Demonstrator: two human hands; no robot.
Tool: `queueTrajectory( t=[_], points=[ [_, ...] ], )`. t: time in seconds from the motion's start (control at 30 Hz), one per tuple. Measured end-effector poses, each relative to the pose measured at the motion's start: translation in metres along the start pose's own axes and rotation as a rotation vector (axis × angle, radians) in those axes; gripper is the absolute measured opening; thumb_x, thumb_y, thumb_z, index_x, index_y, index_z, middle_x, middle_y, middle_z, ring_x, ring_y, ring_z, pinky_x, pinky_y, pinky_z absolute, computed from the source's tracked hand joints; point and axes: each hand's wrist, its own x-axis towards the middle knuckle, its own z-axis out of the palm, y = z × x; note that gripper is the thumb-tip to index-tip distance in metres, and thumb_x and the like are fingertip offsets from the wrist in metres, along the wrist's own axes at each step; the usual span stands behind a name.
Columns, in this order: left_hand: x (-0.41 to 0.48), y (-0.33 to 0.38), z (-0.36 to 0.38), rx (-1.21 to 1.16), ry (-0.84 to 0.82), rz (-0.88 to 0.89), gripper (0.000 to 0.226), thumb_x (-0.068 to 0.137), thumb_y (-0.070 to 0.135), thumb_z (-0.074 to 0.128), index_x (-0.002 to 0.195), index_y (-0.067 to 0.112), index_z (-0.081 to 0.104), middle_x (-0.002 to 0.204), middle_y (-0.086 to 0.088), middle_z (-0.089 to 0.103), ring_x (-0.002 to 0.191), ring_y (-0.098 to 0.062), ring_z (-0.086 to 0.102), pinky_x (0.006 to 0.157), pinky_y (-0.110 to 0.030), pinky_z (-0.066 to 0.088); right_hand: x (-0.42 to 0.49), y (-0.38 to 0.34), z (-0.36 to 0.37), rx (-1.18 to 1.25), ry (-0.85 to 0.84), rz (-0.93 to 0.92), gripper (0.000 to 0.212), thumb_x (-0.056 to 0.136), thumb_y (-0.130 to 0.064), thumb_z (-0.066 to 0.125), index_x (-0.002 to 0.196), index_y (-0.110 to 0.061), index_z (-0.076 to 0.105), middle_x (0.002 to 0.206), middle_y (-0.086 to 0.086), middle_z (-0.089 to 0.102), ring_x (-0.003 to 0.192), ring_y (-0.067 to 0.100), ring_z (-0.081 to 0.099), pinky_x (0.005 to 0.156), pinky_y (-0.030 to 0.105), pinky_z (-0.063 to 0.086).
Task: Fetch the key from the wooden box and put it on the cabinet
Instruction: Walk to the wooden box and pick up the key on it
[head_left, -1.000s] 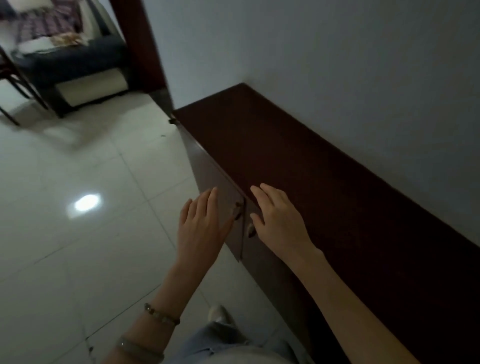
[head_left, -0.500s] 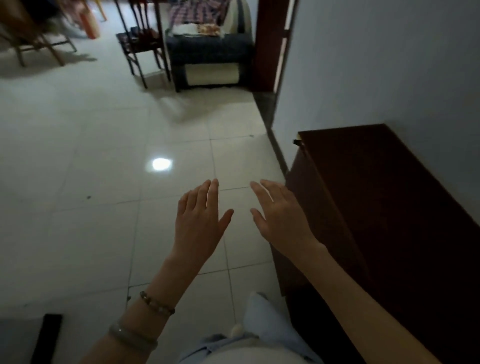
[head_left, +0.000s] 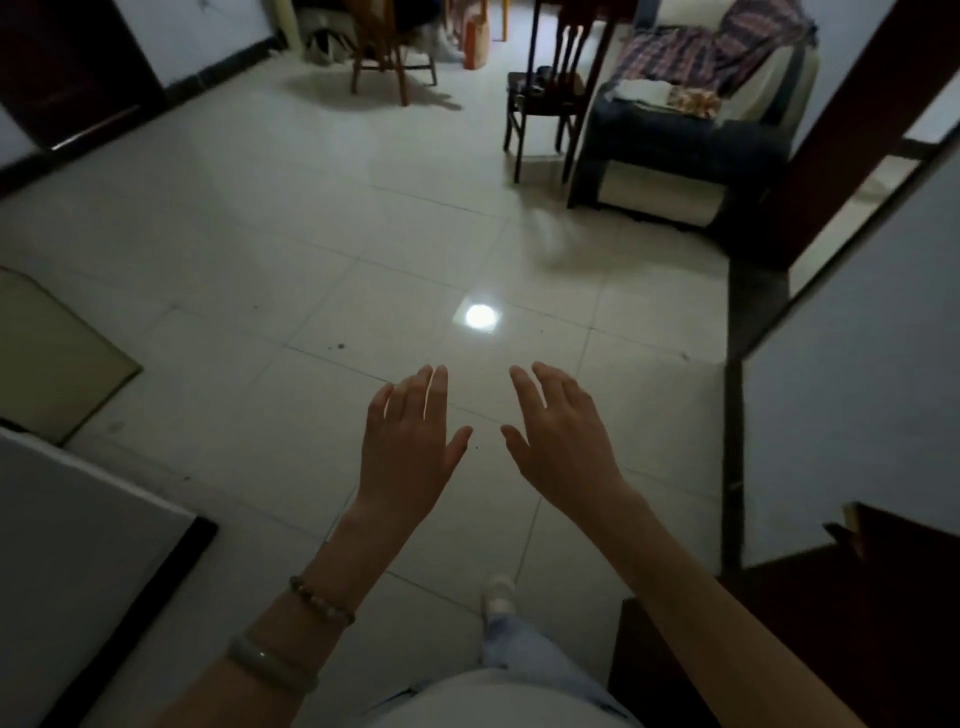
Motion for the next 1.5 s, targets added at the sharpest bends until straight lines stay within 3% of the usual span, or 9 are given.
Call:
queueTrajectory(
  t=[0.2,0.5,1.1,1.37,1.5],
  points=[
    [0.068,-0.024,0.017,0.034,0.001,-0.184,0.067,0.082,0.036,0.066,0.13,-0.004,0.044,0.127,-0.025,0.054,0.116,-0.038,0.053,0.099,-0.05,0.04,0.094,0.018,0.016,-0.01,-0.059,-0.187,0.063,0.09,-0.029,0.056,0.139,-0.005,0.025,0.143,0.026,0.034,0.132,0.037,0.031,0.109,0.045,0.026],
    [0.117,-0.081,0.035,0.043,-0.029,-0.457,0.068,0.087,0.041,0.056,0.138,0.0,0.034,0.139,-0.023,0.044,0.125,-0.036,0.043,0.106,-0.048,0.031,0.203,-0.001,0.049,0.012,-0.129,-0.395,0.062,0.088,-0.028,0.058,0.137,-0.004,0.028,0.142,0.027,0.036,0.129,0.04,0.035,0.105,0.048,0.032],
    [0.287,-0.292,0.062,0.06,-0.051,-0.627,0.068,0.09,0.044,0.049,0.14,0.002,0.03,0.145,-0.02,0.038,0.132,-0.032,0.037,0.11,-0.047,0.025,0.476,-0.119,0.13,0.112,-0.14,-0.514,0.062,0.085,-0.026,0.063,0.134,-0.003,0.034,0.138,0.027,0.042,0.125,0.041,0.041,0.101,0.048,0.038],
    [0.35,-0.376,0.076,0.062,-0.073,-0.699,0.069,0.092,0.051,0.033,0.142,0.005,0.026,0.148,-0.017,0.034,0.134,-0.031,0.034,0.111,-0.045,0.023,0.581,-0.168,0.161,0.125,-0.168,-0.586,0.062,0.086,-0.027,0.062,0.135,-0.004,0.033,0.139,0.027,0.041,0.126,0.041,0.039,0.102,0.048,0.036],
    [0.386,-0.423,0.088,0.075,-0.053,-0.75,0.067,0.091,0.048,0.04,0.14,0.003,0.032,0.144,-0.019,0.04,0.13,-0.032,0.04,0.108,-0.046,0.028,0.642,-0.192,0.185,0.13,-0.192,-0.633,0.061,0.088,-0.029,0.059,0.137,-0.005,0.031,0.141,0.026,0.038,0.129,0.04,0.036,0.105,0.048,0.033]
  ],
)
